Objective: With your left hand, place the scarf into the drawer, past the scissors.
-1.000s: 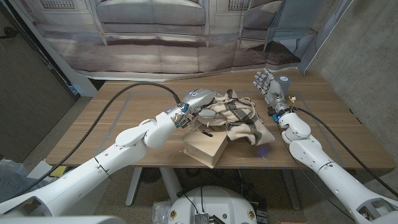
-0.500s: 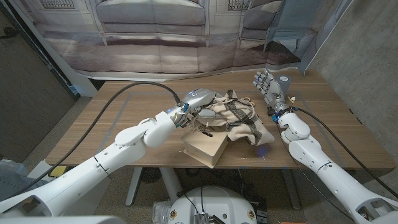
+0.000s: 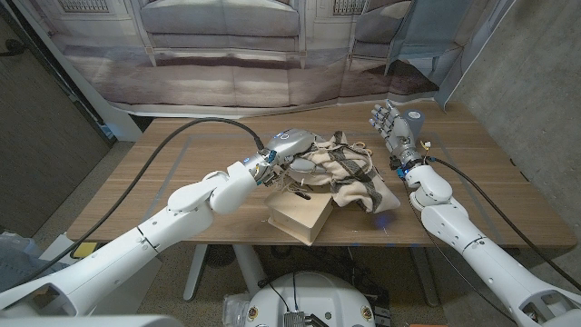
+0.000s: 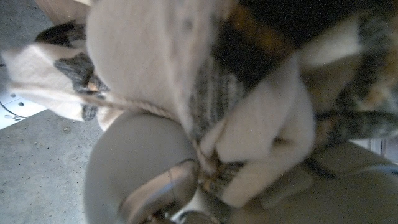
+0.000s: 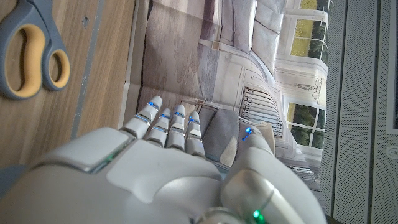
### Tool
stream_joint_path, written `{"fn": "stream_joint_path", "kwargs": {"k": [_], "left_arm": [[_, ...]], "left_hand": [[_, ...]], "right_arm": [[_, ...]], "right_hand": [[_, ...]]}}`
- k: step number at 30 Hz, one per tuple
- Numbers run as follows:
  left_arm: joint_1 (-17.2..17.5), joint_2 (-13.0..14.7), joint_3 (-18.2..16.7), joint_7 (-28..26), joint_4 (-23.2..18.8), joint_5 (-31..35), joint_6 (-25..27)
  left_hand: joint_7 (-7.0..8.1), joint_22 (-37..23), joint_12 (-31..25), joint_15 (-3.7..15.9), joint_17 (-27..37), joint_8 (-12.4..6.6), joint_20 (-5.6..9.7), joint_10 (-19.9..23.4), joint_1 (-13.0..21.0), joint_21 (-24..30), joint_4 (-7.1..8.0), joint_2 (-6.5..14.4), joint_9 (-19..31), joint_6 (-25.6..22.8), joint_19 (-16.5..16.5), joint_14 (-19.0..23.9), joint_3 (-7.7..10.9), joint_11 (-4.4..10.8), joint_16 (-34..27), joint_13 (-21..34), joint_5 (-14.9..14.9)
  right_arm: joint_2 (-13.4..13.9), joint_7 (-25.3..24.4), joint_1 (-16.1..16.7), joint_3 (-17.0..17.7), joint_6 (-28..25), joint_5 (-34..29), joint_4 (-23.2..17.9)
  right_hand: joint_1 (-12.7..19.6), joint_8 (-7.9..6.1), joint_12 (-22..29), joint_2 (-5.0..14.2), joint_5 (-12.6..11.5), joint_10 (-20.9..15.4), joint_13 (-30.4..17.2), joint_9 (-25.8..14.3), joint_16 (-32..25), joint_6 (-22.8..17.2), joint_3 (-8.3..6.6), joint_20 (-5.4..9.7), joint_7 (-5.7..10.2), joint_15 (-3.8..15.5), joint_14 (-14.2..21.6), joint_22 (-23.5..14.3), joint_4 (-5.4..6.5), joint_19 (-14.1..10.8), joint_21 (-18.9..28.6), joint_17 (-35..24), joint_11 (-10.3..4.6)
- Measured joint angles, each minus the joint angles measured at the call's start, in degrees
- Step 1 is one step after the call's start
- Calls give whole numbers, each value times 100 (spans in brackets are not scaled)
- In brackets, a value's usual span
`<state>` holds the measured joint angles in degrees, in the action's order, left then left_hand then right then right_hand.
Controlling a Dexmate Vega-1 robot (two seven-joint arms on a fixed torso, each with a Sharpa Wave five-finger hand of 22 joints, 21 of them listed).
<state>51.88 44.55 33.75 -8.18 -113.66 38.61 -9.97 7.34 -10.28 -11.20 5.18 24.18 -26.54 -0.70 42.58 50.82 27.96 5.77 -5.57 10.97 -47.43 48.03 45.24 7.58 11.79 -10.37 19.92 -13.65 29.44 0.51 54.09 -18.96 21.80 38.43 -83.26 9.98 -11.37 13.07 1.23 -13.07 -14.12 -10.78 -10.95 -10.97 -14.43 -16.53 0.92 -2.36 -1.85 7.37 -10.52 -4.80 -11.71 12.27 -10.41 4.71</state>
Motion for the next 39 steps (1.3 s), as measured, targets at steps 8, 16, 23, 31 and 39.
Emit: {"fn": "stream_joint_path", "kwargs": {"k": [8, 16, 23, 31, 39], "left_arm": [[-16, 1, 7, 56, 1, 9, 4], [-78, -2, 43, 153, 5, 18, 16], [-127, -6, 72, 266, 6, 18, 39], [-186, -20, 103, 375, 12, 4, 72], [-236, -40, 126, 442, 26, -33, 95]], "left_hand": [[148, 0, 62, -90, -117, 203, -132, -320, -53, -158, 47, -53, 19, 347, -218, -383, -47, -35, 0, -26, -100], [227, -27, 62, -158, -232, 379, -283, -634, -93, -366, 73, -64, 39, 638, -594, -815, -74, -107, 0, -75, -228], [255, -26, 88, -222, -415, 604, -598, -1093, -197, -741, 122, -77, 43, 956, -1338, -1529, -209, -232, 22, -174, -401], [247, -38, 88, -259, -595, 776, -892, -1484, -471, -1072, 219, -93, 58, 1185, -1956, -2118, -380, -341, 22, -265, -525], [218, -37, 88, -321, -678, 841, -1004, -1666, -717, -1167, 293, -99, 65, 1275, -2171, -2325, -499, -401, 22, -305, -587]], "right_arm": [[3, -3, 7, 10, 0, 0, -1], [2, 11, 5, 14, 5, 19, 20], [-8, 26, -6, 21, 23, 33, 55], [-23, 54, -21, 24, 44, 45, 103], [-43, 85, -48, 24, 67, 59, 160]], "right_hand": [[0, 0, 0, 0, 0, 0, 0, 0, 0, 0, 25, -21, 0, 0, 0, 0, -25, -21, 1, 0, 0], [0, 0, 0, 0, 0, 0, 0, 0, 0, 0, 25, -21, 0, 0, 0, 0, -25, -21, 2, 0, 0], [0, 0, 0, 0, 0, 0, 0, 0, 0, 0, 25, -21, 0, 0, 0, 0, -25, -21, -20, 0, 0], [0, 0, 0, 0, 0, 0, 0, 0, 0, -2, 24, -21, 1, 0, 0, 0, -25, -21, -20, 0, 0], [0, 0, 0, 0, 0, 0, 0, 0, 0, -9, 24, -21, 54, 0, 0, 0, -24, -21, -20, 0, 0]]}}
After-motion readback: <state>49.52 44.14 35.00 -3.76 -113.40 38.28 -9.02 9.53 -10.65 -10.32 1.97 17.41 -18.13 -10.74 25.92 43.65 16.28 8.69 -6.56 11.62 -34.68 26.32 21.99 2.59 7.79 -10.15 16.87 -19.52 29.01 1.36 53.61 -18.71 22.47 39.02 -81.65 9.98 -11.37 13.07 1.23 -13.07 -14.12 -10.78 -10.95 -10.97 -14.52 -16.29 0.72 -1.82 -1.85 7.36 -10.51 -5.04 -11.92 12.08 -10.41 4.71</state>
